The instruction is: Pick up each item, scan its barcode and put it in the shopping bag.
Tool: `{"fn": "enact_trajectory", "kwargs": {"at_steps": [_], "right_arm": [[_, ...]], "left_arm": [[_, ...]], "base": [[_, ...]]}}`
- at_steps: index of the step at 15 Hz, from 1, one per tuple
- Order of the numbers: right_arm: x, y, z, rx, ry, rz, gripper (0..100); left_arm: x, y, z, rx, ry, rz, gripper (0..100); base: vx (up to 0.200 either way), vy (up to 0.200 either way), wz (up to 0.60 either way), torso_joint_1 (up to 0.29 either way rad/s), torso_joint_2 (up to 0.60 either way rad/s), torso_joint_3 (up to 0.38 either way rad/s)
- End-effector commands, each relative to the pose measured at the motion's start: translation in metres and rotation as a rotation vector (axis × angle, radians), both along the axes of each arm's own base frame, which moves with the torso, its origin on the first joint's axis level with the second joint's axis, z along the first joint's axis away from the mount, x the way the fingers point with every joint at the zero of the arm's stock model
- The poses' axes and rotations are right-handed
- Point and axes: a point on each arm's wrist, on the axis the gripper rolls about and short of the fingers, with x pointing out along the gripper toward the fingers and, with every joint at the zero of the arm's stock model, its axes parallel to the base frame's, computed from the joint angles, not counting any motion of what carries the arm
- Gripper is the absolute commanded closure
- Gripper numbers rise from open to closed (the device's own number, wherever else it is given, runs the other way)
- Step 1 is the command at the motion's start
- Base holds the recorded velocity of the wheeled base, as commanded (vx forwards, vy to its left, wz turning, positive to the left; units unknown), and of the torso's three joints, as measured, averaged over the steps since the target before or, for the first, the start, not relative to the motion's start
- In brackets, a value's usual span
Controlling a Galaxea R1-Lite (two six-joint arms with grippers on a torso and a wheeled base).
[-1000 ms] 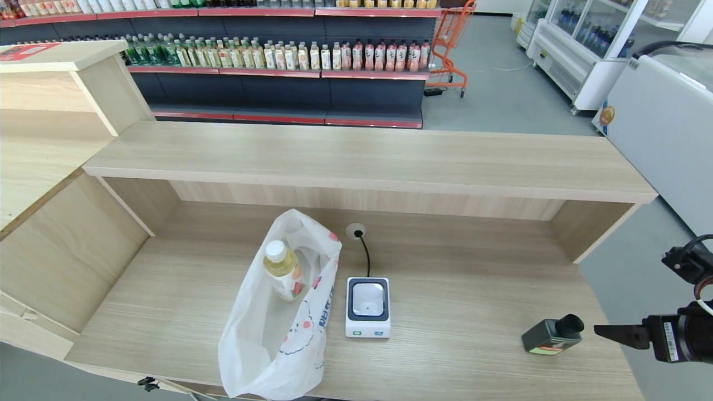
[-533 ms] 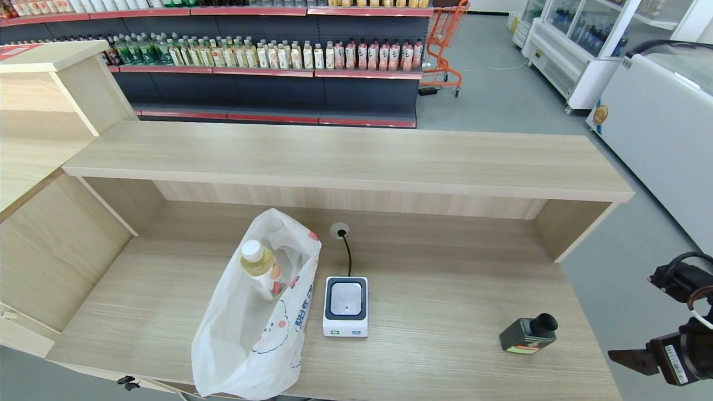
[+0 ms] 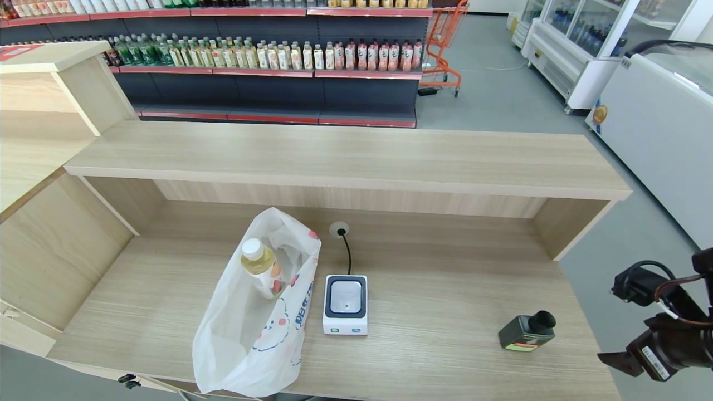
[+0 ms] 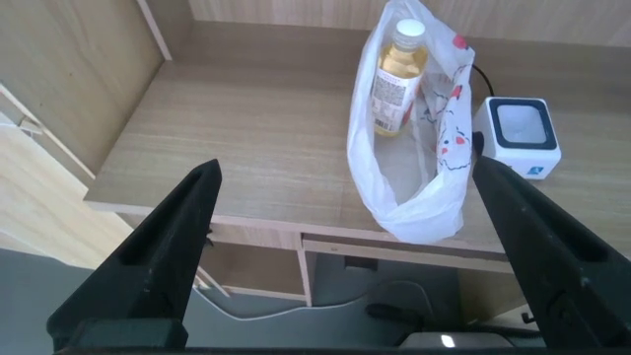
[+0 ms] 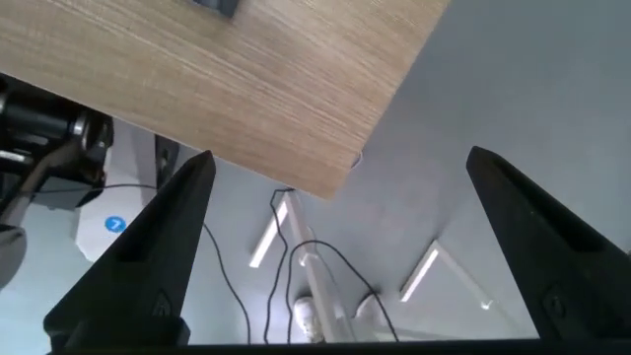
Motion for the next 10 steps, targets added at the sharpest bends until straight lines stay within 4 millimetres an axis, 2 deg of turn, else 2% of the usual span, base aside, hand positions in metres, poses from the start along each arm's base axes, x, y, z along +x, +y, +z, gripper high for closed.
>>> {"fn": "enact_trajectory", "kwargs": {"at_steps": [1, 5, 10], "right_arm": [[0.013, 0.0, -0.028, 0.024, 0.089, 0.087, 0], [0.024, 0.001, -0.05, 0.069, 0.142, 0.267, 0], [0.055, 0.009, -0.067, 0.08, 0.094, 0.401, 0]], "left_arm": [[0.0, 0.0, 0.0, 0.0, 0.0, 0.0, 0], [0.0, 0.0, 0.0, 0.0, -0.002, 0.0, 0], [0.0, 0.0, 0.0, 0.0, 0.0, 0.0, 0]], "base": [[0.0, 0.0, 0.0, 0.0, 0.0, 0.0], [0.0, 0.0, 0.0, 0.0, 0.0, 0.0], [0.0, 0.0, 0.0, 0.0, 0.0, 0.0]]}}
